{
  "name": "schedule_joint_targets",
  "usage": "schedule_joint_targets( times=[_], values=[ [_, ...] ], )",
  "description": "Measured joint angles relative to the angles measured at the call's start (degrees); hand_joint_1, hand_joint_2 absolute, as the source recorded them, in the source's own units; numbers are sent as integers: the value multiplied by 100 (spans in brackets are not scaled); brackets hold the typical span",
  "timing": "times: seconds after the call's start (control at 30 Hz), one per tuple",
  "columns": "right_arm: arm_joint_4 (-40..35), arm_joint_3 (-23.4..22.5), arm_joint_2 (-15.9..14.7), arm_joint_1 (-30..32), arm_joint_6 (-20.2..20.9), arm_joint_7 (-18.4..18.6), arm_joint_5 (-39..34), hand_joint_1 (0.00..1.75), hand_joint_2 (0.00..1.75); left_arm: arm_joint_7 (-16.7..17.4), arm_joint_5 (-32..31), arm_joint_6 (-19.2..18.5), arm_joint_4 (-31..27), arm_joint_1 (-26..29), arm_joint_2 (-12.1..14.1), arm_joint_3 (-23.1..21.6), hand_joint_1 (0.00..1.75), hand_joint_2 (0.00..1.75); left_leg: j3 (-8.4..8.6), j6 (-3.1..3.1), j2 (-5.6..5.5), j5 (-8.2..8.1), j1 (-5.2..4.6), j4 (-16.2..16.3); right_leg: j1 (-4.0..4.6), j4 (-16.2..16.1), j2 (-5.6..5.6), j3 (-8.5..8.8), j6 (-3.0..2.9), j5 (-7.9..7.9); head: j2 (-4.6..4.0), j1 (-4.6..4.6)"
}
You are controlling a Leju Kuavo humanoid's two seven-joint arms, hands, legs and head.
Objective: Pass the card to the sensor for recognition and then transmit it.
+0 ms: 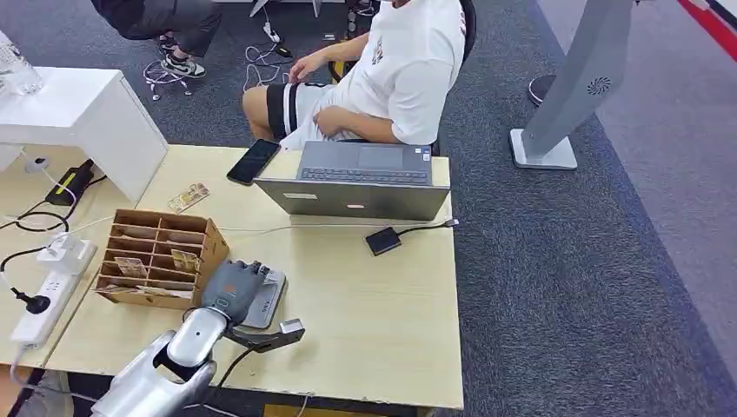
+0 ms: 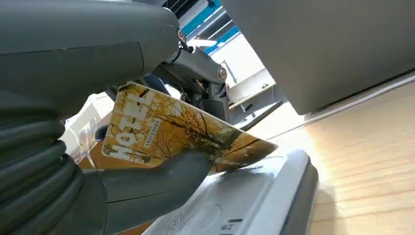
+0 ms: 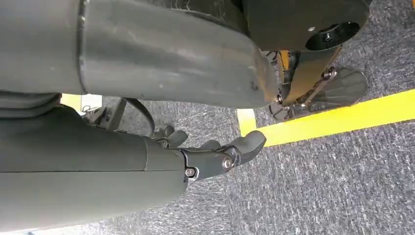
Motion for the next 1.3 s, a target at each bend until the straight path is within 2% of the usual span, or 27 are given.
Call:
schedule_joint_targets(
  times=[0.17, 0.3, 0.47, 0.63, 0.83, 0.93, 1.07, 1.3],
  values=[
    [0, -2, 7, 1, 0, -2, 0, 0, 0, -15, 24, 39, 0, -24, 15, -46, 175, 175, 3, 0, 0, 0, 0, 0, 0, 0, -1, 2, 0, 0, 0, -2],
    [0, -9, 7, 1, 7, -26, 11, 0, 0, -11, 133, 378, -72, -27, 63, -50, 175, 175, 3, -1, 0, 1, 0, 0, 0, 1, 0, 2, 0, 0, 0, -2],
    [0, -11, 7, 1, 7, -28, 11, 0, 0, -11, 166, 516, -155, -21, 94, -50, 175, 175, 1, -1, 1, 1, 0, 0, 0, 1, 0, 0, 0, 0, 0, 0],
    [2, -11, 7, 2, 2, -81, 140, 0, 0, -90, 413, 2082, -842, 171, 144, 230, 175, 175, -7, -1, 1, 0, 1, 0, 0, 2, 1, -7, 0, 0, 0, 0],
    [2, -9, 7, 0, 7, -98, 267, 0, 0, -426, 658, 2846, -1723, 168, 199, 975, 175, 175, -7, -1, 1, 1, 1, 0, 1, 2, 0, -10, 0, 0, 0, 0],
    [2, -9, 7, -6, 20, -116, 332, 0, 0, -551, 846, 2877, -1954, -103, 236, 1346, 175, 175, -7, -6, -2, 7, 2, 0, 1, 2, -1, -9, -1, 1, 0, -2],
    [2, -5, 7, -16, 42, -118, 431, 0, 0, -629, 872, 2763, -1865, -787, 350, 1742, 175, 175, -7, -7, -4, 15, 2, 0, 1, 5, -2, -10, -8, 7, 0, 2],
    [0, -2, 7, -37, 138, -59, 431, 0, 0, -468, 464, 2165, -533, -2285, 516, 1858, 175, 175, -7, -11, -4, 26, 2, 0, 1, 8, -2, -14, -9, 16, 0, -2]
  ],
)
